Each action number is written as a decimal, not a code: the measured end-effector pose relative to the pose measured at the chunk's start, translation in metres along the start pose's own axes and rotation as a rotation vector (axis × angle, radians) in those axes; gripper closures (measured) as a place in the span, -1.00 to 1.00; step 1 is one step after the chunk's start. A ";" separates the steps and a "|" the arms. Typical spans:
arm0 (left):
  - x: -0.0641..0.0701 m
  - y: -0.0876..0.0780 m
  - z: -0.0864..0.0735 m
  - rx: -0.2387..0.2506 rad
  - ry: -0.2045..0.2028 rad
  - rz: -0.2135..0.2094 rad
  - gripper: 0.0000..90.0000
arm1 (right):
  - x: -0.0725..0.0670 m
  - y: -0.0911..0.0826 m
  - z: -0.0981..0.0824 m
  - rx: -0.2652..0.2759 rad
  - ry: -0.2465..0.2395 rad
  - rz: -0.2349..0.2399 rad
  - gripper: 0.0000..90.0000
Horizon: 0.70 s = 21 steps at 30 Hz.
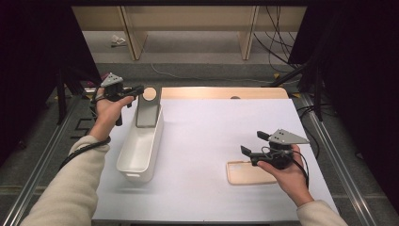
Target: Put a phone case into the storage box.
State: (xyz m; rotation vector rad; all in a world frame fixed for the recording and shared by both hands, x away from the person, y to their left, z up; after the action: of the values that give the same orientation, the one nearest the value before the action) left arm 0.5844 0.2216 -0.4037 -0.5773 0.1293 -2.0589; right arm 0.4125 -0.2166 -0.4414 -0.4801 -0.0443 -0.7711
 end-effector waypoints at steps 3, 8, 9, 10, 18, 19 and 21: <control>-0.001 0.001 -0.002 -0.009 0.002 0.003 0.80 | 0.000 0.000 0.000 0.000 0.001 0.000 -0.64; -0.004 0.003 -0.004 -0.023 -0.002 0.013 0.80 | 0.000 0.000 0.000 -0.003 -0.001 0.001 -0.65; -0.004 0.004 -0.005 -0.025 0.000 0.015 0.80 | 0.000 0.000 0.000 -0.002 0.000 0.002 -0.64; -0.004 0.004 -0.005 -0.025 0.000 0.015 0.80 | 0.000 0.000 0.000 -0.002 0.000 0.002 -0.64; -0.007 0.004 -0.007 -0.037 -0.002 0.023 0.80 | 0.000 0.000 0.000 -0.003 0.002 0.003 -0.64; -0.007 0.004 -0.007 -0.037 -0.002 0.023 0.79 | 0.000 0.000 0.000 -0.003 0.002 0.003 -0.64; -0.007 0.004 -0.006 -0.039 -0.002 0.024 0.79 | 0.000 0.001 -0.001 -0.004 0.003 0.003 -0.64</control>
State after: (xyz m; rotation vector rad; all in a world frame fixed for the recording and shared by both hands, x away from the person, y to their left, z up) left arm 0.5880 0.2242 -0.4132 -0.5990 0.1743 -2.0366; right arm 0.4125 -0.2163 -0.4423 -0.4828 -0.0391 -0.7687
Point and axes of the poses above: each handheld gripper's, and its own axes: y roughly forward along the jaws, z roughly out of its top, x roughly to its right, the point moved 6 cm from there along y, roughly forward along the jaws, and after that the axes turned 14 degrees about -y, right-handed, at the moved point
